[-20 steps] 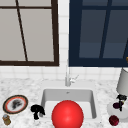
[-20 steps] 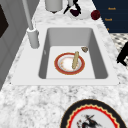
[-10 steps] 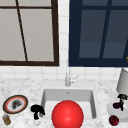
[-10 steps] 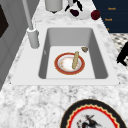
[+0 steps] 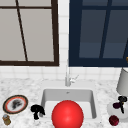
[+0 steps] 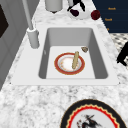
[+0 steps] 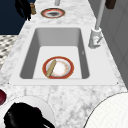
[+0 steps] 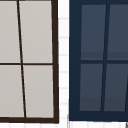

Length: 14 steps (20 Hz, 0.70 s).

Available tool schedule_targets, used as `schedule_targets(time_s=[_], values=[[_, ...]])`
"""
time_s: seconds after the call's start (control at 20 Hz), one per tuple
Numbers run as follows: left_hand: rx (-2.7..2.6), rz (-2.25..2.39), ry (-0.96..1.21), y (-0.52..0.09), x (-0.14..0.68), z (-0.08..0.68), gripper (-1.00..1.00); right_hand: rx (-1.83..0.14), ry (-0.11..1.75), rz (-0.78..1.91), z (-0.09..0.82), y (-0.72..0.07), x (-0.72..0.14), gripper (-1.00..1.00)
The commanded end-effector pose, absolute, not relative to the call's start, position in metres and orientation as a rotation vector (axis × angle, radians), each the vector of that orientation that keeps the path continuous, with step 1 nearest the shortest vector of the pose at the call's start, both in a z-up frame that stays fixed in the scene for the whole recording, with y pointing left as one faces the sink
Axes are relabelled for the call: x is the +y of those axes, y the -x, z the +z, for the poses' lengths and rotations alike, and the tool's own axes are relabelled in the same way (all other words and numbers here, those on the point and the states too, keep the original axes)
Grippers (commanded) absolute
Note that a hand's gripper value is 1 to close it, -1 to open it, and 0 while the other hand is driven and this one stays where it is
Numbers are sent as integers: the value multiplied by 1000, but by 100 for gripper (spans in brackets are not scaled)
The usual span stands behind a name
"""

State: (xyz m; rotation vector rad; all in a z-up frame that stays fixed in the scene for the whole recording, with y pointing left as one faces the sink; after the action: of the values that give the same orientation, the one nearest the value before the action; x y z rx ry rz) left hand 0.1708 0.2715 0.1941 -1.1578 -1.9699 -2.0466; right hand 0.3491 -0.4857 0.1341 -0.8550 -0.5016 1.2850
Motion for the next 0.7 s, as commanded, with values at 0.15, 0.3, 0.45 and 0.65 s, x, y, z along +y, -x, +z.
schedule_targets(time_s=[0.15,0.3,0.45,0.65], values=[[-1970,-2047,1158,-171,272,194,0,-530,898,1397,135,-338,-476,-100],[-1970,-2047,1158,-171,272,194,0,-578,870,1402,145,-335,-476,-100],[-1970,-2047,1158,-171,272,194,0,-634,833,1414,152,-334,-481,-100],[-1970,-2047,1158,-171,272,194,0,-641,797,1452,153,-335,-478,-100]])
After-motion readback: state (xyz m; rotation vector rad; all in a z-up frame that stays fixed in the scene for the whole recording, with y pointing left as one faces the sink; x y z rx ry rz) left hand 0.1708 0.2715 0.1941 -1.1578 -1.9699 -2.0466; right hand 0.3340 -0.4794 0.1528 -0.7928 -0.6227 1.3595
